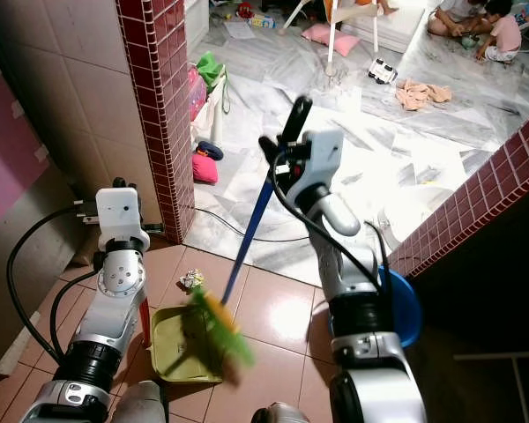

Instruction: Sweep floor

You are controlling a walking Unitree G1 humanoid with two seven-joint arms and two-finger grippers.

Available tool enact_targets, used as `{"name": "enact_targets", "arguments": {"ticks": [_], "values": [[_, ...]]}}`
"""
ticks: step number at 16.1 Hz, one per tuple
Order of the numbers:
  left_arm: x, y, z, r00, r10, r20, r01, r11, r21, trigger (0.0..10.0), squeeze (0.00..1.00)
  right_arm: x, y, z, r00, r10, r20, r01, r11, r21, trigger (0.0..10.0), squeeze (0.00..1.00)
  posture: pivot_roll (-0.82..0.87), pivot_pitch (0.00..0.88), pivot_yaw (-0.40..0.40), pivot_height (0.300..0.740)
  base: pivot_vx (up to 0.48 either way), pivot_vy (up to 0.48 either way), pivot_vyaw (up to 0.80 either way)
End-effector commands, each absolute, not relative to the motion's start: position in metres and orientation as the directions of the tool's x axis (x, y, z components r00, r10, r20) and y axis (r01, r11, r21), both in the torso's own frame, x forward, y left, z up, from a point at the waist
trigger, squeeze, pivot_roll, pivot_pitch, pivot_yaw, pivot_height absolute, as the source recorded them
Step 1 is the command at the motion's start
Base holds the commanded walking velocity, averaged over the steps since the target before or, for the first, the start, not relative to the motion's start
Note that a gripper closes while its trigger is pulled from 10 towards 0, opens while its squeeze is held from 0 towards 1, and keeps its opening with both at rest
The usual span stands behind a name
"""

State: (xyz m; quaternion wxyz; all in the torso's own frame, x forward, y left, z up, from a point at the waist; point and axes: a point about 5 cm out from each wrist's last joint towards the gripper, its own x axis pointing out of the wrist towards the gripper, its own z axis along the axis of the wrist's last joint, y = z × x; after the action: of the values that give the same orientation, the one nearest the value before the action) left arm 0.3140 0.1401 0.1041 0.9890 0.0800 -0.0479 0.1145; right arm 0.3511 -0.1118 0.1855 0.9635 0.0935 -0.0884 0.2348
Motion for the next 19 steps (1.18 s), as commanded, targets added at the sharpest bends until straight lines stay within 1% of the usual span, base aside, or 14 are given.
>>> {"name": "enact_targets", "arguments": {"ticks": [1, 5, 8, 10, 12, 15, 17, 19], "values": [[0.316, 0.135, 0.108, 0.971, 0.205, 0.124, -0.221, 0.965, 0.143, 10.0, 0.0, 0.355, -0.117, 0.205, 0.861, 0.413, 0.296, -0.458, 0.883, 0.101, 10.0, 0.0, -0.03, 0.107, -0.124, 0.74, 0.0, 0.0, 0.0], [0.315, 0.135, 0.107, 0.972, 0.205, 0.118, -0.221, 0.964, 0.145, 10.0, 0.0, 0.36, -0.12, 0.205, 0.864, 0.403, 0.303, -0.43, 0.902, 0.028, 10.0, 0.0, -0.03, 0.111, -0.125, 0.74, 0.0, 0.0, 0.0], [0.313, 0.135, 0.107, 0.972, 0.207, 0.115, -0.223, 0.964, 0.148, 10.0, 0.0, 0.361, -0.121, 0.199, 0.863, 0.413, 0.29, -0.401, 0.91, -0.102, 10.0, 0.0, -0.02, 0.122, -0.127, 0.74, 0.0, 0.0, 0.0], [0.313, 0.135, 0.106, 0.972, 0.207, 0.114, -0.223, 0.964, 0.149, 10.0, 0.0, 0.362, -0.119, 0.193, 0.866, 0.417, 0.276, -0.396, 0.909, -0.131, 10.0, 0.0, -0.02, 0.122, -0.127, 0.74, 0.0, 0.0, 0.0], [0.313, 0.135, 0.107, 0.972, 0.207, 0.115, -0.223, 0.964, 0.147, 10.0, 0.0, 0.359, -0.112, 0.177, 0.871, 0.433, 0.231, -0.427, 0.901, -0.077, 10.0, 0.0, -0.02, 0.125, -0.129, 0.74, 0.0, 0.0, 0.0], [0.312, 0.135, 0.106, 0.971, 0.208, 0.115, -0.224, 0.963, 0.149, 10.0, 0.0, 0.346, -0.092, 0.149, 0.852, 0.496, 0.168, -0.51, 0.859, 0.049, 10.0, 0.0, -0.01, 0.128, -0.13, 0.74, 0.0, 0.0, 0.0], [0.312, 0.135, 0.104, 0.972, 0.208, 0.112, -0.224, 0.963, 0.153, 10.0, 0.0, 0.338, -0.082, 0.142, 0.823, 0.548, 0.151, -0.565, 0.817, 0.112, 10.0, 0.0, -0.01, 0.128, -0.13, 0.74, 0.0, 0.0, 0.0], [0.313, 0.135, 0.104, 0.972, 0.208, 0.108, -0.223, 0.962, 0.156, 10.0, 0.0, 0.334, -0.081, 0.143, 0.799, 0.582, 0.152, -0.601, 0.785, 0.153, 10.0, 0.0, -0.02, 0.121, -0.132, 0.74, 0.0, 0.0, 0.0]]}}
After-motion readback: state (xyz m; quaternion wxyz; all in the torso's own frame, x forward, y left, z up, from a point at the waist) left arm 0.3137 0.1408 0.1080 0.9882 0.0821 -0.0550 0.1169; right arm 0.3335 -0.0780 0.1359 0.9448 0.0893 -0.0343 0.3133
